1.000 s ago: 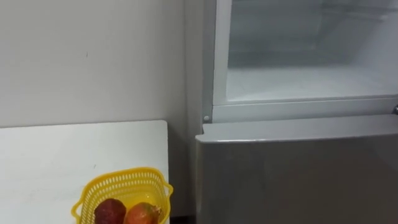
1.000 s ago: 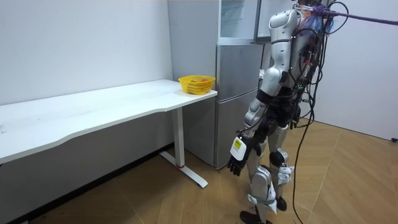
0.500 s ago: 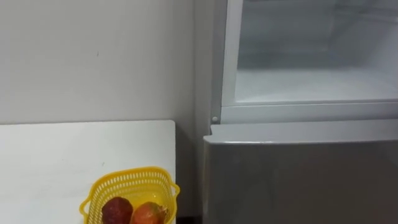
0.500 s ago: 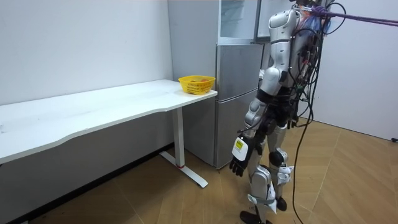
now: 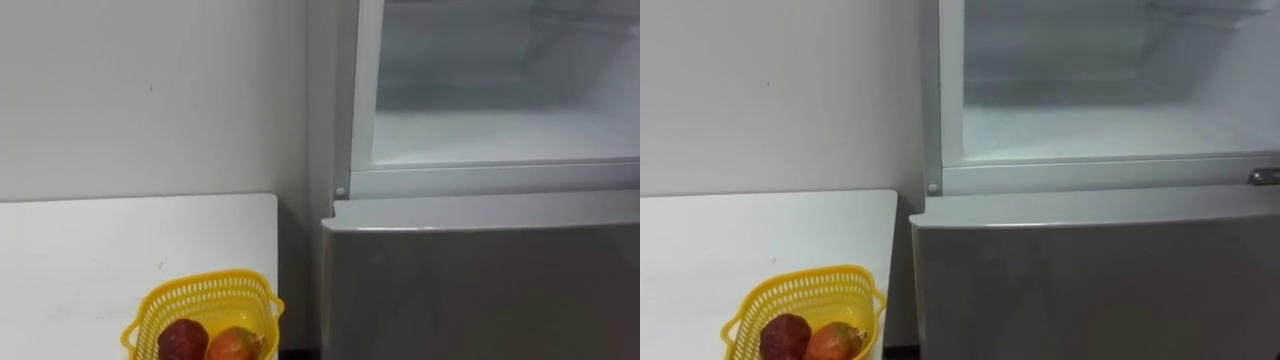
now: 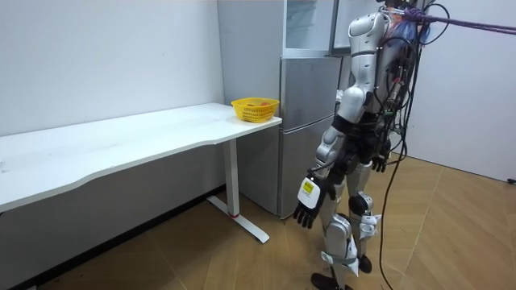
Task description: Retrieve from the upper fridge
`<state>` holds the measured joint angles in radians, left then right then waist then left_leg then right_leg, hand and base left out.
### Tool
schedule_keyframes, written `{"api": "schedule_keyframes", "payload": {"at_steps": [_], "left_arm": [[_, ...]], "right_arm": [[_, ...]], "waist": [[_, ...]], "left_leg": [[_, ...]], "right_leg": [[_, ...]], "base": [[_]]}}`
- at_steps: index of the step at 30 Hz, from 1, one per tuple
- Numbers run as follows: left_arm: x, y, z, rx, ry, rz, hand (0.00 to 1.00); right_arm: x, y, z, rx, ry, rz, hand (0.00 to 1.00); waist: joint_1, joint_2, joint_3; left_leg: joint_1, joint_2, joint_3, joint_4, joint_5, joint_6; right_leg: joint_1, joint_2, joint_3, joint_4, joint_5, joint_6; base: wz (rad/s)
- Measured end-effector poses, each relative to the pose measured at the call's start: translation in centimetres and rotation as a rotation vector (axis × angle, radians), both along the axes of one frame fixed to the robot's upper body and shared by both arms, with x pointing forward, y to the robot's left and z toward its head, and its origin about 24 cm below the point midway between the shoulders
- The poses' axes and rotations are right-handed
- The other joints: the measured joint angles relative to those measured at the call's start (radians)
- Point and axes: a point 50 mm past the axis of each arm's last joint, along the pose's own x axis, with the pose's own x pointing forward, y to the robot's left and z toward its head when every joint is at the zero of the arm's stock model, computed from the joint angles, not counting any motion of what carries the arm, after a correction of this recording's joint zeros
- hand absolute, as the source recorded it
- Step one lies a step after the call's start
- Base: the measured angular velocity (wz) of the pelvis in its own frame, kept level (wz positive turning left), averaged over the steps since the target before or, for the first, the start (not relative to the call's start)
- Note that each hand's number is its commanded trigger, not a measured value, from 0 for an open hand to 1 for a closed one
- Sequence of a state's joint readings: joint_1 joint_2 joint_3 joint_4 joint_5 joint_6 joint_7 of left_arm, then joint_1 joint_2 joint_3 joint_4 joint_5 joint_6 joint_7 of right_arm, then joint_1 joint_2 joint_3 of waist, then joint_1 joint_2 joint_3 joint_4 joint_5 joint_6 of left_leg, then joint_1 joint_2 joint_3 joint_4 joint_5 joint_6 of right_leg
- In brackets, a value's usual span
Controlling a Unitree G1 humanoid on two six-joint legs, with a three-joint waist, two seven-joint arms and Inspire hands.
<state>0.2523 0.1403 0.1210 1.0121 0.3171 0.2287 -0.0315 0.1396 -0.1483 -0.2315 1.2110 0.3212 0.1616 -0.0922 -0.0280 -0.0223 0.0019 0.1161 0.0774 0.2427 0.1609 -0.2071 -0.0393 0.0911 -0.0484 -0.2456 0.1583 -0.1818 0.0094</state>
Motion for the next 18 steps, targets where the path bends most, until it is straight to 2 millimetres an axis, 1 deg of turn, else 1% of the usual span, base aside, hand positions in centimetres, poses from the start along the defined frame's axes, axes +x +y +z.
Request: {"api": "schedule_keyframes", "payload": {"at_steps": [1, 3, 4, 6, 7, 8, 9, 10, 11, 13, 15, 16, 18], "left_arm": [[-0.1, 0.2, 0.1, 0.005, -0.007, 0.019, 0.00], [-0.1, 1.0, 0.3, 0.024, -0.038, 0.094, 0.00], [-0.1, 1.1, 0.4, 0.028, -0.045, 0.104, 0.00], [-0.1, 1.4, 0.5, 0.039, -0.070, 0.130, 0.00], [0.1, 1.5, 0.5, 0.040, -0.081, 0.140, 0.00], [0.4, 1.6, 0.6, 0.048, -0.103, 0.156, 0.00], [0.6, 1.8, 0.7, 0.058, -0.124, 0.163, 0.00], [0.6, 1.9, 0.7, 0.060, -0.130, 0.167, 0.00], [0.6, 2.0, 0.8, 0.062, -0.134, 0.169, 0.00], [0.3, 2.0, 0.8, 0.065, -0.130, 0.174, 0.00], [-0.1, 2.1, 0.8, 0.067, -0.124, 0.176, 0.00], [-0.1, 2.1, 0.8, 0.068, -0.125, 0.176, 0.00], [-0.1, 2.1, 0.9, 0.070, -0.126, 0.176, 0.00]], "right_arm": [[-0.1, -0.1, 0.0, 0.010, -0.029, -0.106, 0.00], [-0.1, -0.8, 0.3, 0.033, -0.151, -0.515, 0.00], [0.0, -0.9, 0.3, 0.038, -0.182, -0.601, 0.00], [0.6, -1.5, 0.5, 0.065, -0.306, -0.890, 0.00], [0.6, -1.6, 0.6, 0.073, -0.334, -0.961, 0.00], [0.8, -1.9, 0.7, 0.084, -0.387, -1.091, 0.00], [0.9, -2.3, 0.9, 0.088, -0.436, -1.187, 0.00], [1.1, -2.6, 1.0, 0.088, -0.462, -1.225, 0.00], [1.4, -3.1, 1.3, 0.086, -0.513, -1.281, 0.00], [2.4, -4.0, 1.8, 0.084, -0.590, -1.334, 0.00], [4.1, -5.0, 2.6, 0.090, -0.683, -1.359, 0.00], [4.5, -5.3, 2.8, 0.089, -0.706, -1.360, 0.00], [6.3, -6.4, 3.8, 0.086, -0.796, -1.376, 0.00]], "waist": [[-0.006, -0.001, 0.0001], [-0.027, -0.002, 0.0016], [-0.033, -0.002, 0.0016], [-0.054, -0.005, 0.0000], [-0.058, -0.006, -0.0005], [-0.062, -0.010, -0.0023], [-0.060, -0.009, -0.0013], [-0.060, -0.010, -0.0017], [-0.063, -0.014, -0.0044], [-0.074, -0.015, -0.0053], [-0.089, -0.015, -0.0060], [-0.090, -0.015, -0.0060], [-0.108, -0.015, -0.0059]], "left_leg": [[0.000, 0.000, -0.001, 0.000, 0.000, 0.000], [-0.004, -0.001, -0.001, 0.000, 0.000, 0.000], [-0.005, -0.001, -0.001, 0.001, 0.000, 0.000], [-0.009, -0.001, 0.001, 0.004, 0.000, 0.000], [-0.008, -0.002, 0.001, 0.004, 0.000, 0.000], [-0.008, -0.002, 0.003, 0.004, 0.000, 0.000], [-0.006, -0.002, 0.006, 0.003, 0.000, 0.000], [-0.005, -0.002, 0.007, 0.003, 0.000, 0.000], [-0.002, -0.002, 0.008, 0.003, 0.000, 0.000], [-0.002, -0.003, 0.015, 0.004, 0.000, 0.000], [-0.004, -0.003, 0.019, 0.004, 0.000, 0.000], [-0.005, -0.003, 0.020, 0.004, 0.000, 0.000], [-0.007, -0.003, 0.020, 0.004, 0.000, 0.000]], "right_leg": [[0.000, 0.000, 0.000, 0.000, 0.000, 0.000], [-0.001, 0.000, -0.003, -0.001, 0.000, 0.000], [-0.002, 0.000, -0.002, 0.000, 0.000, 0.000], [-0.003, -0.001, -0.003, 0.000, 0.000, 0.000], [-0.003, -0.002, -0.004, 0.000, 0.000, 0.001], [-0.003, -0.002, -0.003, 0.000, -0.001, 0.001], [-0.004, -0.002, -0.001, 0.000, -0.001, 0.001], [-0.005, -0.002, 0.001, 0.000, -0.001, 0.001], [-0.007, -0.001, 0.005, 0.000, -0.001, 0.001], [-0.011, -0.001, 0.010, 0.000, -0.001, 0.001], [-0.016, 0.000, 0.017, 0.003, 0.000, 0.001], [-0.019, 0.001, 0.017, 0.006, 0.000, 0.001], [-0.022, 0.002, 0.016, 0.012, -0.001, 0.001]], "base": [[0.00], [0.00], [0.00], [0.00], [0.00], [0.00], [-0.05], [-0.09], [-0.09], [-0.09], [-0.09], [-0.05], [0.00]]}}
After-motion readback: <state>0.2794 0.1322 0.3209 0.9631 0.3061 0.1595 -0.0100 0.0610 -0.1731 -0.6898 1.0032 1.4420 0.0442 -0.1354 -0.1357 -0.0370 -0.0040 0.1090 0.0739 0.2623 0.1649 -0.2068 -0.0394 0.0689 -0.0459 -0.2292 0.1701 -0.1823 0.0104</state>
